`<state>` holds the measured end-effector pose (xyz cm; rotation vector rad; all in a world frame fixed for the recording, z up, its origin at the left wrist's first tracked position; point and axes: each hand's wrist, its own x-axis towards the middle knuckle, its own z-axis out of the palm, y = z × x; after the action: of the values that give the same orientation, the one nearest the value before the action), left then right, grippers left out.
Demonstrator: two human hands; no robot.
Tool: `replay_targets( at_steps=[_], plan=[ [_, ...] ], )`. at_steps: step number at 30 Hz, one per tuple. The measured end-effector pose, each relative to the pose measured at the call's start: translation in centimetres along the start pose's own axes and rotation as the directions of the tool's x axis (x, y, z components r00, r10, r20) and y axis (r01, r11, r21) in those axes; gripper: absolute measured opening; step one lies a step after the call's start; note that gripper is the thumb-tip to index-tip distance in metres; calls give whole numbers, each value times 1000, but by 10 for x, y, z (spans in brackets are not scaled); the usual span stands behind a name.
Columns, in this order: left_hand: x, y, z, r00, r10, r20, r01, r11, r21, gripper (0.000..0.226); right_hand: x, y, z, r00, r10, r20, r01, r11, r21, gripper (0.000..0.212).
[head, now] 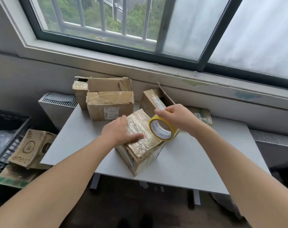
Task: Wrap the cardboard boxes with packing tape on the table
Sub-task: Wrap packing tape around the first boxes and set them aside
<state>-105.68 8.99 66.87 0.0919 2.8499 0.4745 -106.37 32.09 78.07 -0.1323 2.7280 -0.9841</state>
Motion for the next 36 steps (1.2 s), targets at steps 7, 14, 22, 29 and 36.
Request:
replay_targets(
  at_steps=[7, 14, 22, 29, 36],
  plan=[
    [0, -5, 6, 1000, -16, -18, 15, 999, -41, 116, -48, 34, 5, 986, 139, 97, -115, 968, -222, 58],
    [-5, 3, 6, 998, 47, -37, -46, 998, 31, 122, -50, 43, 9, 991, 132, 4, -130, 982, -134, 55],
    [-21, 14, 5, 998, -41, -44, 48, 984, 174, 125, -45, 57, 8, 996, 70, -49, -80, 967, -242, 45],
    [-37, 28, 6, 989, -140, 48, 125, 965, 229, 130, -39, 52, -2, 998, 14, -62, -30, 960, -277, 40],
    [-31, 43, 14, 974, -217, 72, 206, 970, 128, 123, -23, 58, -19, 979, -87, -187, 9, 924, -383, 46]
  ],
)
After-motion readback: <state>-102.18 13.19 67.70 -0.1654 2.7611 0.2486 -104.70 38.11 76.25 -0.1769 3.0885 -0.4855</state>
